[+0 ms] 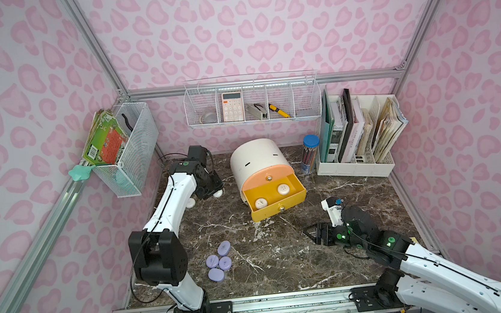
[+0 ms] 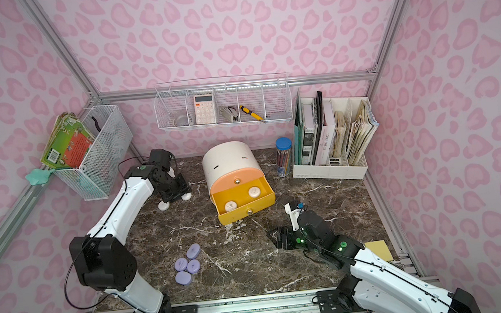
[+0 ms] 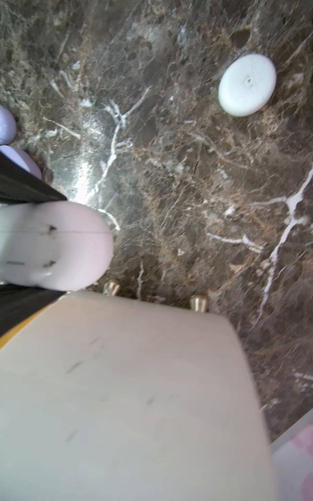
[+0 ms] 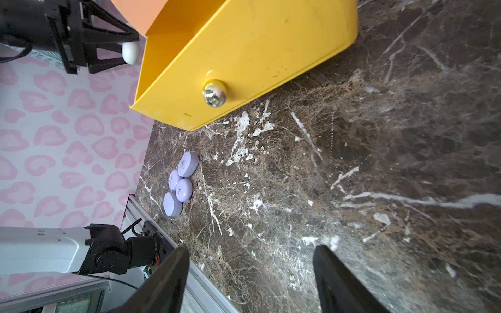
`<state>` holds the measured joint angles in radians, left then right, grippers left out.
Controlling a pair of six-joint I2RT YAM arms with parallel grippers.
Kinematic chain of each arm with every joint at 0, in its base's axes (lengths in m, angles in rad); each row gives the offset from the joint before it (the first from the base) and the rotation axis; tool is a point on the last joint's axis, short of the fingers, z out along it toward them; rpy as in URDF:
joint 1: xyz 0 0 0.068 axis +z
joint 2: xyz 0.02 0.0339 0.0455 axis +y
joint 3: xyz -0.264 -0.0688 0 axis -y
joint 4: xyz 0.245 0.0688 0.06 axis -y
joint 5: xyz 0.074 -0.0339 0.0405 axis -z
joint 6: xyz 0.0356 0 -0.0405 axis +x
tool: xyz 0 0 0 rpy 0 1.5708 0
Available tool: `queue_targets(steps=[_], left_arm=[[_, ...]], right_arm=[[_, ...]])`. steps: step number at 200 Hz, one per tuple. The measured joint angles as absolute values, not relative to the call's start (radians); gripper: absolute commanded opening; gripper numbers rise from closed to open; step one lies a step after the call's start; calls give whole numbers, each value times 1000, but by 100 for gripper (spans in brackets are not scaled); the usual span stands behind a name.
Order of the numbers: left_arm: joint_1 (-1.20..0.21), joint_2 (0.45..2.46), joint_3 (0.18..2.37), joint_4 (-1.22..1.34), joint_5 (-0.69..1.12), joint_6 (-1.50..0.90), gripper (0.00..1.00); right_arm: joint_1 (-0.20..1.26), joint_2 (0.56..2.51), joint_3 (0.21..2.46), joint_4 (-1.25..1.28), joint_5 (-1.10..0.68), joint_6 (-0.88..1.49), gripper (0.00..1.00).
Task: Put the bluetooth earphones in the drawer according to color
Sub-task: Pick up the Bluetooth earphone from the center of the board, then place the bluetooth earphone in the drawer.
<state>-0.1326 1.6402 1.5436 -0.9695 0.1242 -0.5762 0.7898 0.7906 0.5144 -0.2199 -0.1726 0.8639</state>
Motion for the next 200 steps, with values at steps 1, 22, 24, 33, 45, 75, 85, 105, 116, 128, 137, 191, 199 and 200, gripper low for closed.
queue_targets(steps=[1,22,24,33,45,75,85,105,116,128,137,191,199,200], left_arm=[[-135,1637,1542,-971,124,-576,28],[-207,1563,1519,-1013,123,-576,29],[-213,1558,1519,-1016,123,-576,28],[-253,1537,1518,-1031,121,-576,28],[-299,1520,1523,-1047,115,-576,28],[-408,1510,1564,-1070,101,-580,29],[-433,1512,1573,-1070,91,-581,29],[-464,1540,1586,-1069,91,-580,29],[-472,1571,1602,-1070,90,-580,28],[-480,1609,1628,-1068,90,-580,28],[-487,1633,1643,-1065,89,-580,29],[-537,1745,1716,-1058,94,-562,29],[-544,1759,1721,-1058,93,-559,29],[-545,1761,1722,-1058,93,-559,29]], right_arm=[[790,791,514,-220,-173,864,75],[790,789,514,-217,-173,868,75],[790,789,514,-216,-173,868,75],[790,789,514,-213,-173,868,75],[790,789,514,-212,-173,870,75],[790,785,514,-212,-173,871,75],[790,782,514,-212,-172,871,75],[790,778,514,-212,-172,873,75],[790,776,514,-212,-172,883,75],[790,776,514,-212,-173,885,75],[790,772,514,-212,-172,886,75],[790,743,494,-213,-172,890,75],[790,739,490,-213,-172,890,75],[790,739,490,-213,-172,891,75]])
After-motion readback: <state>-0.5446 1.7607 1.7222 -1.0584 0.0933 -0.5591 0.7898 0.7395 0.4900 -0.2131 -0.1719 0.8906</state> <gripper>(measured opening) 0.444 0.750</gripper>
